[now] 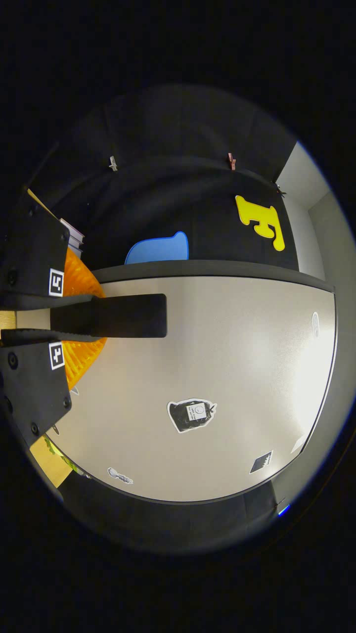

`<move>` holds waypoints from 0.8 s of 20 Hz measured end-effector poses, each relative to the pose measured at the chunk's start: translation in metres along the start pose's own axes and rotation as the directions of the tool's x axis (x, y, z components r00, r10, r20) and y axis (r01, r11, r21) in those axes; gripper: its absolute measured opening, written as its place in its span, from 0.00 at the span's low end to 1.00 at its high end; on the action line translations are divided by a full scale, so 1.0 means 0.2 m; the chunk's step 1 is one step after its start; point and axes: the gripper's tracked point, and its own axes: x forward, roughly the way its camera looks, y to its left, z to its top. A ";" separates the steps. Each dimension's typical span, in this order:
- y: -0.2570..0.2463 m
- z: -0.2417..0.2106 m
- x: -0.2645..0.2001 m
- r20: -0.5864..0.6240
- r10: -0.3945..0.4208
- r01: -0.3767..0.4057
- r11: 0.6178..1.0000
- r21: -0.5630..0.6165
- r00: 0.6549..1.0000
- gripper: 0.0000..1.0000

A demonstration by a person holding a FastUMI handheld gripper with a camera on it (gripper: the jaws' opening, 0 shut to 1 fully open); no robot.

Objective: Open the shoe cabinet door, grab the shoes and put them into the shoe cabinet, then close the shoe cabinet door.

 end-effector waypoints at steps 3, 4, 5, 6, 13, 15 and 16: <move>0.01 0.01 -0.07 -0.003 0.022 -0.022 1.000 0.000 1.000 0.18; 0.01 0.02 -0.10 -0.001 0.028 -0.028 1.000 0.000 1.000 0.18; 0.01 0.03 -0.14 0.000 0.031 -0.031 1.000 -0.001 1.000 0.18; 0.00 0.03 -0.17 0.003 0.035 -0.035 0.999 -0.004 0.999 0.18; -0.13 0.03 -0.48 -0.005 0.082 -0.082 0.997 -0.011 0.997 0.18; -0.17 0.03 -0.57 -0.010 0.090 -0.090 0.996 -0.017 0.996 0.18; -0.20 0.03 -0.60 -0.012 0.099 -0.099 0.995 -0.020 0.995 0.18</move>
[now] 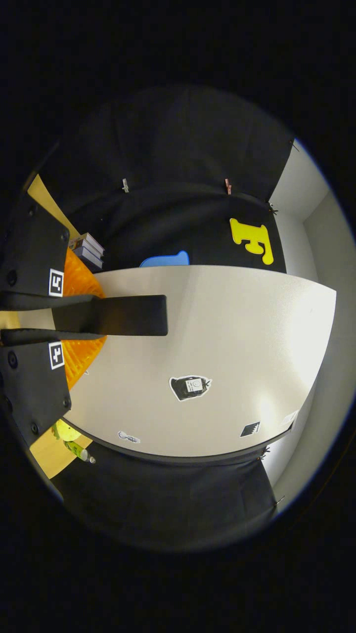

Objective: Open the shoe cabinet door, grab the shoes and put them into the shoe cabinet, then close the shoe cabinet door.

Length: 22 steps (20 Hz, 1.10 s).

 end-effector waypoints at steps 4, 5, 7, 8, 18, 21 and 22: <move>-0.10 0.00 -0.16 -0.001 0.037 -0.037 0.999 -0.010 0.999 0.18; -0.14 0.00 -0.21 -0.001 0.050 -0.050 0.999 -0.019 0.999 0.18; -0.22 0.00 -0.29 -0.003 0.076 -0.076 0.997 -0.026 0.997 0.18; -0.26 0.00 -0.34 0.000 0.081 -0.081 0.997 -0.018 0.997 0.18; -0.61 0.01 -0.56 0.021 0.087 -0.087 0.996 -0.024 0.996 0.17; -0.70 0.02 -0.61 0.031 0.074 -0.073 0.997 -0.022 0.997 0.17; -0.73 0.02 -0.62 0.030 0.063 -0.062 0.998 -0.026 0.998 0.17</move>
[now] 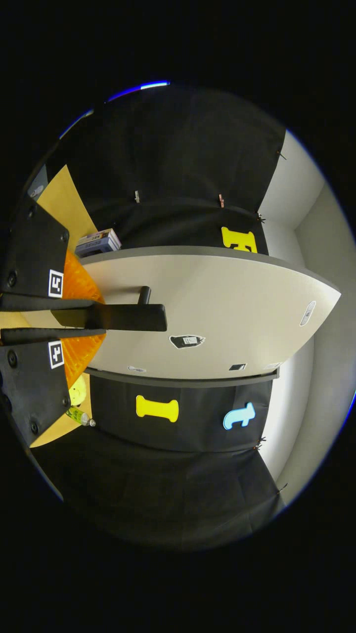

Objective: Open the shoe cabinet door, grab the shoes and put them into the shoe cabinet, then close the shoe cabinet door.

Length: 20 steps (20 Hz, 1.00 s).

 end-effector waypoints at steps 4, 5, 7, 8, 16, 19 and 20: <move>-0.13 0.00 -0.03 -0.003 -0.053 0.053 0.998 0.017 0.999 0.17; -0.16 0.00 -0.04 -0.002 -0.068 0.068 0.997 0.024 0.998 0.17; -0.23 -0.01 -0.05 -0.009 -0.102 0.102 0.994 0.036 0.995 0.16; -0.26 -0.02 -0.06 -0.012 -0.118 0.118 0.992 0.046 0.993 0.16; -0.48 -0.04 -0.13 -0.040 -0.200 0.203 0.973 0.107 0.979 0.11; -0.54 -0.05 -0.17 -0.042 -0.214 0.217 0.970 0.108 0.976 0.11; -0.56 -0.06 -0.19 -0.041 -0.225 0.228 0.968 0.103 0.974 0.11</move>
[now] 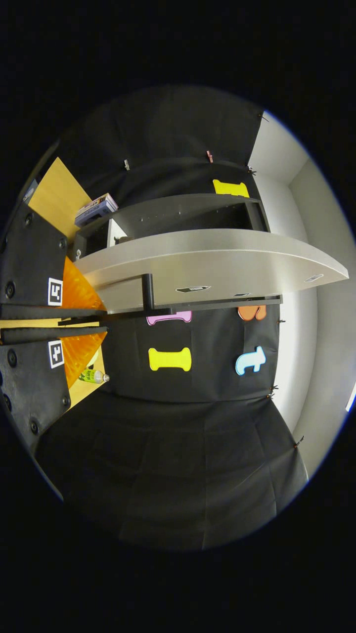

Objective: Open the shoe cabinet door, grab the shoes and put them into the shoe cabinet, then close the shoe cabinet door.

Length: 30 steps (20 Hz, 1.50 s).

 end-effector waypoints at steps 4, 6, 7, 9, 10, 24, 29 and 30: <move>-0.04 0.02 -0.06 0.017 -0.020 0.021 0.999 -0.024 1.000 0.11; -0.05 0.03 -0.09 0.038 -0.030 0.031 0.999 -0.041 0.999 0.11; -0.05 0.06 -0.13 0.054 -0.027 0.029 0.998 -0.047 0.998 0.11; -0.02 0.11 -0.19 0.098 -0.006 0.012 0.998 -0.058 0.995 0.11; -0.01 0.13 -0.23 0.125 0.010 -0.002 0.998 -0.062 0.992 0.11; 0.79 -0.27 -0.27 0.026 0.374 -0.370 0.923 -0.102 0.927 0.30; 0.90 -0.71 -0.05 -0.154 0.314 -0.331 0.939 -0.099 0.937 0.27; 0.93 -0.83 -0.02 -0.192 0.291 -0.315 0.943 -0.105 0.937 0.27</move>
